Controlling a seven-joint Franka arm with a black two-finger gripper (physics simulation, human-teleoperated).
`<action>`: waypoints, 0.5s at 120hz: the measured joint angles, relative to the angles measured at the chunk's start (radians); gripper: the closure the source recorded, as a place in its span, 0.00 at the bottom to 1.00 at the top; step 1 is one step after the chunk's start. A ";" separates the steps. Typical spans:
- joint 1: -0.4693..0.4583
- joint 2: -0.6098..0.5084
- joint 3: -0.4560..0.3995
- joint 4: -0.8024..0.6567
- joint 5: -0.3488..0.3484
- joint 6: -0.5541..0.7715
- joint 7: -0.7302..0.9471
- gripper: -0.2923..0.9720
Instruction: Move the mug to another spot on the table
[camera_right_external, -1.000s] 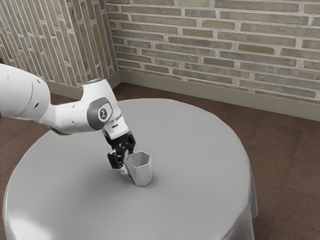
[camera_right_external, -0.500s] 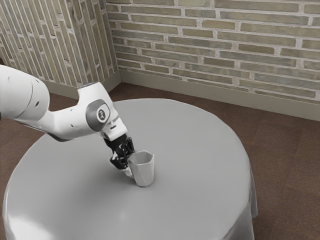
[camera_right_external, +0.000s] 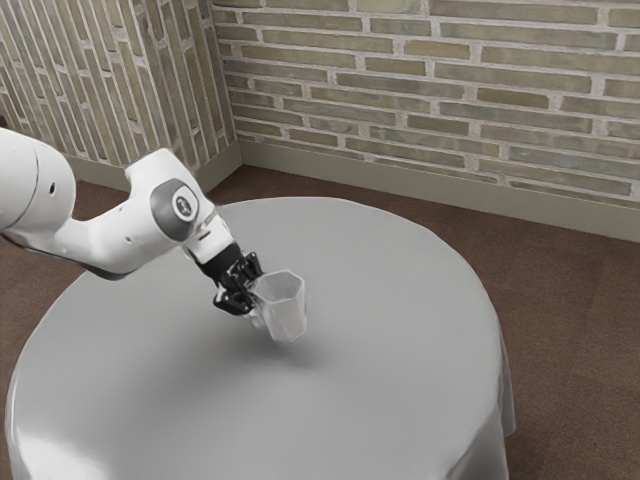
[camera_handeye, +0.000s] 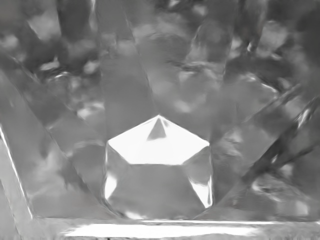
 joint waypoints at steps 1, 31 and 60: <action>0.003 0.000 0.000 -0.001 0.000 0.000 0.005 0.69; 0.079 -0.008 0.004 -0.005 0.002 -0.005 0.124 0.72; 0.151 -0.015 0.005 -0.003 0.002 -0.008 0.208 0.72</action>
